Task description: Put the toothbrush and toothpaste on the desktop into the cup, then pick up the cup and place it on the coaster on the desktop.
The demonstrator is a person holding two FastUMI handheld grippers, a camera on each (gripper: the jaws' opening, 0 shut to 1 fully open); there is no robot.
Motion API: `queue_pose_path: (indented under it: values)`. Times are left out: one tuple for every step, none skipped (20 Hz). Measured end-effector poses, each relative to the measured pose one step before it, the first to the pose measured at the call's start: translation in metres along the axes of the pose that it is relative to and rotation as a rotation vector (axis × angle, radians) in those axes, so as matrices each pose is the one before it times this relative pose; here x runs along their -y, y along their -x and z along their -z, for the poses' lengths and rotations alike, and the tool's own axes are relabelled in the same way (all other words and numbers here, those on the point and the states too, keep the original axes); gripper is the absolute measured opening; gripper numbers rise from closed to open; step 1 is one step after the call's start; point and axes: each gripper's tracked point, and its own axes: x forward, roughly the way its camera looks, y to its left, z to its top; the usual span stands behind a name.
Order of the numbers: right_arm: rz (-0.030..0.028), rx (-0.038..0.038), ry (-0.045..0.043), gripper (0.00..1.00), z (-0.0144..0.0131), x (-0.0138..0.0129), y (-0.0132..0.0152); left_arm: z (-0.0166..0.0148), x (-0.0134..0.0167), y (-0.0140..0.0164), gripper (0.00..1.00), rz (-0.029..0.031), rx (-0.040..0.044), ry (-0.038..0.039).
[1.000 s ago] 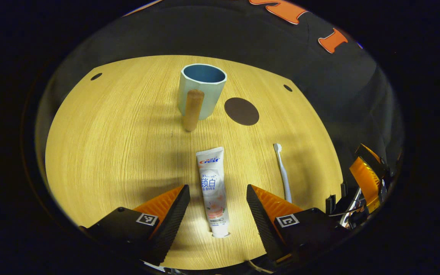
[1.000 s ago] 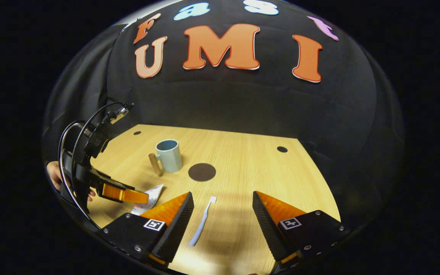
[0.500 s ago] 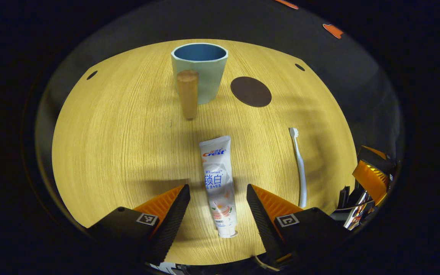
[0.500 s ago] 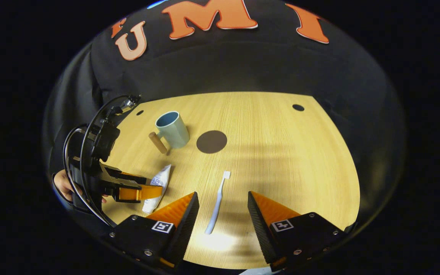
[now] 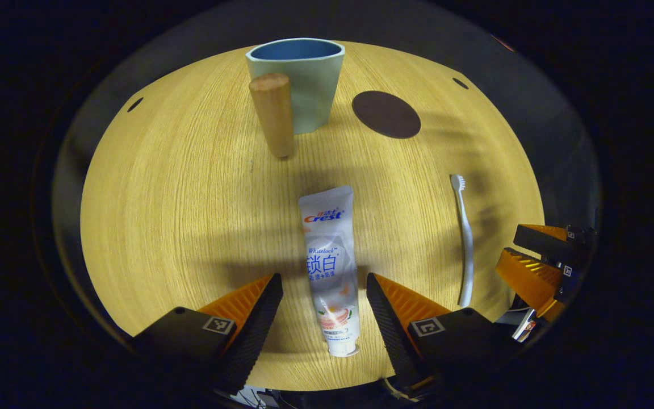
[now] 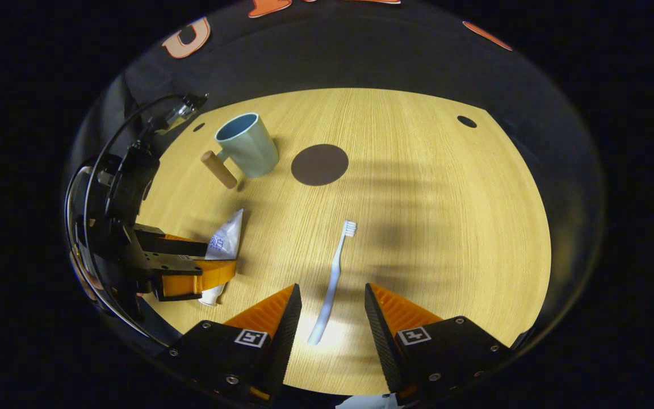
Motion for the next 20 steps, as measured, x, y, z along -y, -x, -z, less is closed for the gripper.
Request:
queue_pose_path:
  values:
    - [0.00957,-0.01640,0.00117,0.68,0.00280,0.00226,-0.00535,0.00190,-0.00057,-0.00098,0.93,-0.00905,-0.00162,-0.00854]
    - [0.01074,-0.01733,0.00227,0.68,0.00164,0.00194,-0.00629,0.00125,0.00005,0.00103,0.92,-0.01107,-0.00516,-0.00710]
    - [0.00722,-0.02088,0.00188,0.68,0.00291,0.00051,-0.00569,-0.00001,-0.00149,0.00063,0.89,-0.01548,-0.00861,-0.01371]
    - [0.00917,-0.01591,0.00173,0.68,0.00124,0.00069,-0.00384,0.00137,-0.00117,-0.00427,0.86,-0.02070,-0.00436,-0.01311]
    - [0.00101,-0.00885,0.00216,0.68,0.00072,-0.00053,-0.00370,0.00078,0.00100,-0.00027,0.81,-0.01207,-0.00679,-0.00784]
    - [0.00428,-0.00530,-0.00246,0.68,-0.00125,-0.00018,-0.00346,0.00066,0.00410,-0.00216,0.76,-0.00405,0.00529,0.00324]
    - [0.00022,-0.00494,-0.00159,0.68,0.00035,-0.00209,-0.00246,0.00275,0.00282,-0.00143,0.75,0.00390,-0.00076,0.00858]
    - [-0.00085,-0.01047,-0.00403,0.68,0.00115,-0.00156,-0.00300,0.00182,0.00213,-0.00113,0.68,-0.00481,-0.00155,-0.00492]
    - [0.00124,-0.00782,-0.00129,0.58,-0.00028,-0.00074,-0.00229,-0.00036,0.00244,0.00113,0.60,-0.00592,0.01308,-0.00282]
    - [0.00525,-0.00539,0.00294,0.55,0.00061,-0.00025,-0.00309,0.00062,0.00119,-0.00037,0.58,-0.00331,0.00383,-0.00214]
    - [0.00276,-0.00440,0.00110,0.50,0.00051,0.00011,-0.00197,-0.00042,-0.00033,-0.00007,0.60,0.00214,0.01099,0.00141]
    - [0.00303,-0.00474,-0.00079,0.48,0.00040,0.00036,-0.00118,-0.00005,0.00210,-0.00283,0.60,0.00438,-0.00144,0.00988]
    - [0.00154,-0.00107,-0.00423,0.45,-0.00030,-0.00077,-0.00213,0.00420,-0.00088,0.00117,0.52,0.00261,-0.00160,0.00346]
    - [0.00068,-0.00265,-0.00630,0.43,-0.00072,0.00028,-0.00047,0.00573,-0.00075,-0.00061,0.49,-0.00797,-0.02441,0.01070]
    - [-0.00229,-0.00107,-0.00722,0.40,-0.00009,-0.00086,-0.00072,0.00470,0.00160,0.00078,0.51,0.00160,-0.01708,0.00146]
    - [-0.00013,-0.00232,-0.00614,0.38,-0.00073,-0.00011,-0.00162,0.00067,0.00114,-0.00019,0.51,0.00418,-0.00200,-0.00061]
    - [-0.00167,0.00039,-0.00685,0.34,-0.00038,-0.00106,0.00004,-0.00160,0.00202,-0.00120,0.51,0.00902,0.00180,0.00615]
    - [-0.00334,-0.00375,-0.00347,0.32,0.00000,-0.00170,-0.00119,-0.00210,-0.00015,-0.00987,0.43,-0.00508,-0.00994,0.02180]
    - [-0.00319,-0.00182,-0.00268,0.28,0.00083,-0.00186,-0.00212,-0.00571,0.00461,0.00350,0.35,0.00686,0.00911,0.01760]
    - [0.00130,0.00127,0.00190,0.27,0.00041,0.00046,-0.00002,-0.00401,0.00307,-0.00202,0.27,0.00729,-0.00148,0.00050]
